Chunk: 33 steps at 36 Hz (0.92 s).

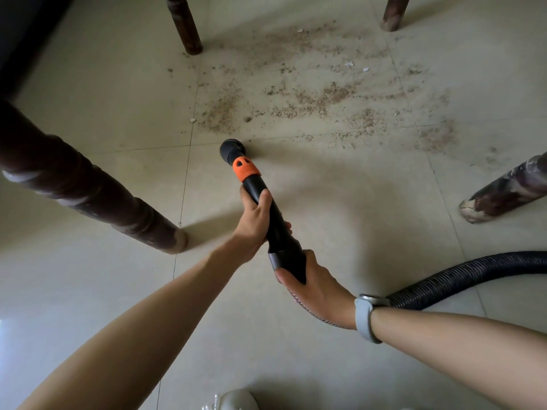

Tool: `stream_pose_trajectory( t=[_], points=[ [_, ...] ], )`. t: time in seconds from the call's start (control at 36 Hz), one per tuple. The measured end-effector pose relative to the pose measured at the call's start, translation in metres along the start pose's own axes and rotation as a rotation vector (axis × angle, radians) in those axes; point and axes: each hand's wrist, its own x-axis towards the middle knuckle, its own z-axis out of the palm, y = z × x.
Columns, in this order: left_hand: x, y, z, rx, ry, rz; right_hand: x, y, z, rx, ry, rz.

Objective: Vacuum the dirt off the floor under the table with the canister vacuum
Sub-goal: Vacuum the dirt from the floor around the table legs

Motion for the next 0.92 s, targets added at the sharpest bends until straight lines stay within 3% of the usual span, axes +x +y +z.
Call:
stream_pose_trajectory(
  t=[0.19,0.33,0.42,0.53,0.67,0.78,0.92],
  points=[
    [-0.008,-0.003,-0.001,0.054,-0.048,-0.056,0.004,0.015,-0.018,0.082,-0.102,0.032],
    [-0.015,-0.004,-0.027,0.132,-0.052,-0.046,0.042,0.007,-0.041,0.092,0.182,0.033],
    [-0.023,-0.006,-0.033,0.201,-0.042,-0.065,0.075,-0.018,-0.051,0.161,0.255,0.063],
    [-0.031,-0.011,-0.035,0.24,-0.068,-0.068,0.104,-0.06,-0.047,0.374,0.198,0.094],
    [-0.035,-0.016,-0.038,0.301,-0.083,-0.064,0.133,-0.089,-0.022,0.381,0.04,0.124],
    [-0.033,-0.02,-0.053,0.194,-0.112,-0.117,0.147,-0.105,-0.008,0.379,0.06,0.119],
    [-0.031,-0.026,-0.068,0.096,-0.152,-0.175,0.162,-0.126,-0.009,0.624,0.082,0.166]
  ],
)
